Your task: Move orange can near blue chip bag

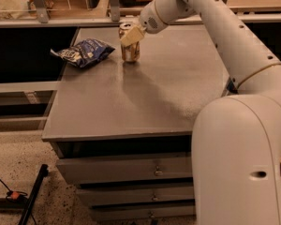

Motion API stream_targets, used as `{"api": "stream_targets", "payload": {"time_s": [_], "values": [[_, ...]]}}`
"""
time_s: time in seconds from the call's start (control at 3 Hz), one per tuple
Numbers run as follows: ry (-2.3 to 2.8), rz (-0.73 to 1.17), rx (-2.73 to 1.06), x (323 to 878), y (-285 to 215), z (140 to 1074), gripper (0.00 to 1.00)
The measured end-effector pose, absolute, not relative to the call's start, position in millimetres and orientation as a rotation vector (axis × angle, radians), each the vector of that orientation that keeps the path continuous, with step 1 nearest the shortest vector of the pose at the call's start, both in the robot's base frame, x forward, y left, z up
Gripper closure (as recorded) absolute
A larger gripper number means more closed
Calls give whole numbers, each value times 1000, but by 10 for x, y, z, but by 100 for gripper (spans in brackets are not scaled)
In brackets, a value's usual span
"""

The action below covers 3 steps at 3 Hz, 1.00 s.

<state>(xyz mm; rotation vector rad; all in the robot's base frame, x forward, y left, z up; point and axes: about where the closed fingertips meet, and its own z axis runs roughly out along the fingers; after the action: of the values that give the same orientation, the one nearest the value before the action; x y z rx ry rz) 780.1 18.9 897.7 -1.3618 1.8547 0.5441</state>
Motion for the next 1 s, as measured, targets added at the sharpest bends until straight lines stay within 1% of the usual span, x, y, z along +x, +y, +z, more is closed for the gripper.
{"api": "stream_targets", "payload": {"time_s": [1.0], "values": [[1779, 583, -1352, 7649, 248, 8904, 13]]}}
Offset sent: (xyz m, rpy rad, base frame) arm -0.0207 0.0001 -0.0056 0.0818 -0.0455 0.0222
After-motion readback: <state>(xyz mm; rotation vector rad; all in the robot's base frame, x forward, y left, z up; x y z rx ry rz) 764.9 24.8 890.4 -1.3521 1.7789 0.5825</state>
